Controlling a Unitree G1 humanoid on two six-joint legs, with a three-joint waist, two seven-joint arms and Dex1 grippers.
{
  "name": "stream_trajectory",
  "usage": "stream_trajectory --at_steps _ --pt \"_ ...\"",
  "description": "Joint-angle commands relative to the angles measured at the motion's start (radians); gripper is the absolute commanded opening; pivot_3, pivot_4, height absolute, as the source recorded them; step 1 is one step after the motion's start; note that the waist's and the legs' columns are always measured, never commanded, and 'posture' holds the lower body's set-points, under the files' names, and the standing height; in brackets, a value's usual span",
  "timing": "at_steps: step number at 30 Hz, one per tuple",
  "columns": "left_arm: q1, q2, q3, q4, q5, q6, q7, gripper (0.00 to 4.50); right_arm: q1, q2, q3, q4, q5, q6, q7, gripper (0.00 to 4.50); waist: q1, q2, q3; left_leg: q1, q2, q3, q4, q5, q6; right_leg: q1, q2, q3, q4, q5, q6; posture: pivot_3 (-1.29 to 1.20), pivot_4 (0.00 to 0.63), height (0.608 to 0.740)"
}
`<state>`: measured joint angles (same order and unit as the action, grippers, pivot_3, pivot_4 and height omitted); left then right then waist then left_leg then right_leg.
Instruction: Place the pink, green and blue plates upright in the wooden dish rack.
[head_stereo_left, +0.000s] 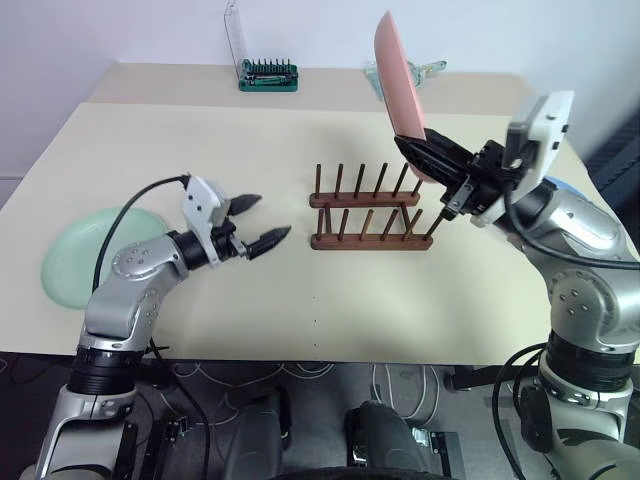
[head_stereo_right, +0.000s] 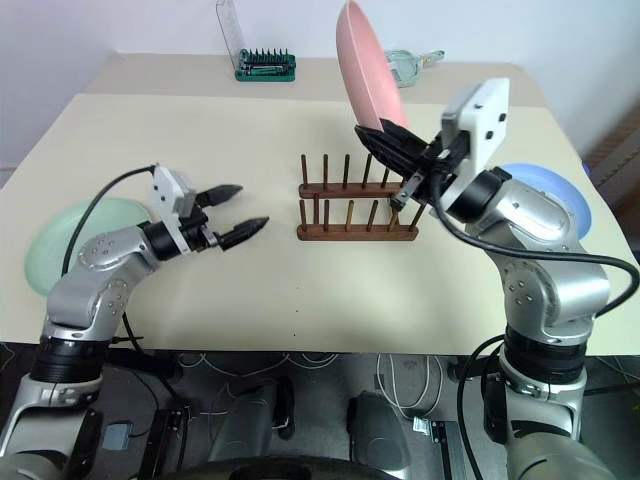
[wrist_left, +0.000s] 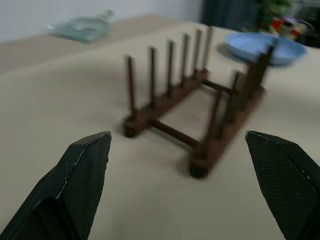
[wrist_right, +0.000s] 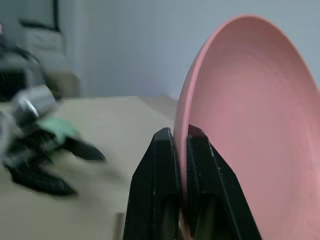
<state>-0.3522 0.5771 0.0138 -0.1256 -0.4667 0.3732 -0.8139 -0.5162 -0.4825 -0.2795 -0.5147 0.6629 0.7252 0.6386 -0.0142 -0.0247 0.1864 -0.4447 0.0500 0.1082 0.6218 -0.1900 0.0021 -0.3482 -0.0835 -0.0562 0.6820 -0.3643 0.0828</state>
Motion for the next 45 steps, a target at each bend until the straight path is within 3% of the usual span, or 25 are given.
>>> stream_trajectory --at_steps 1,10,29,32,39,45 --pt "0.028 0.016 -0.018 -0.043 0.008 -0.043 -0.07 4.42 0.001 0.005 -0.086 0.01 0.113 0.037 -0.062 0.0 0.0 0.0 0.0 0.0 0.0 0.0 0.0 0.0 0.0 0.0 0.0 0.0 0.0 0.0 0.0 0.0 0.15 0.732" --pt "0.04 -0.008 -0.019 -0.044 0.003 -0.021 -0.072 4.42 0.032 -0.011 -0.15 0.088 0.286 0.073 -0.103 0.0 -0.001 0.0 0.0 0.0 0.0 0.0 0.0 0.0 0.001 -0.001 0.0 0.0 0.0 0.0 0.0 0.0 0.15 0.732" --pt "0.043 -0.018 -0.028 -0.048 0.013 -0.02 -0.085 4.42 0.063 -0.016 -0.163 0.263 0.422 0.084 -0.128 0.0 -0.002 0.0 0.0 0.0 0.0 0.0 0.0 -0.001 0.001 -0.001 0.0 0.0 0.0 0.0 0.0 0.0 0.15 0.732" --pt "0.037 -0.022 -0.03 -0.044 0.021 -0.022 -0.092 4.5 0.07 -0.018 -0.163 0.277 0.426 0.081 -0.13 1.04 -0.002 0.0 0.0 0.0 0.0 0.0 0.0 -0.001 0.001 -0.001 0.001 0.0 0.0 0.0 0.0 0.0 0.15 0.732" --pt "0.036 -0.032 -0.035 -0.042 0.025 -0.019 -0.094 4.5 0.077 -0.039 -0.152 0.267 0.339 0.014 -0.146 4.37 -0.001 0.0 0.0 -0.001 0.0 0.0 0.0 -0.001 0.001 -0.001 0.0 0.0 0.0 0.0 0.0 0.0 0.15 0.732" --pt "0.035 -0.039 -0.03 -0.038 0.029 -0.022 -0.084 4.5 0.052 -0.079 -0.187 0.325 0.166 -0.149 -0.193 4.37 0.0 0.001 0.0 -0.001 0.0 0.001 0.0 -0.001 0.001 -0.002 0.0 0.0 0.0 0.0 0.0 0.0 0.15 0.732"
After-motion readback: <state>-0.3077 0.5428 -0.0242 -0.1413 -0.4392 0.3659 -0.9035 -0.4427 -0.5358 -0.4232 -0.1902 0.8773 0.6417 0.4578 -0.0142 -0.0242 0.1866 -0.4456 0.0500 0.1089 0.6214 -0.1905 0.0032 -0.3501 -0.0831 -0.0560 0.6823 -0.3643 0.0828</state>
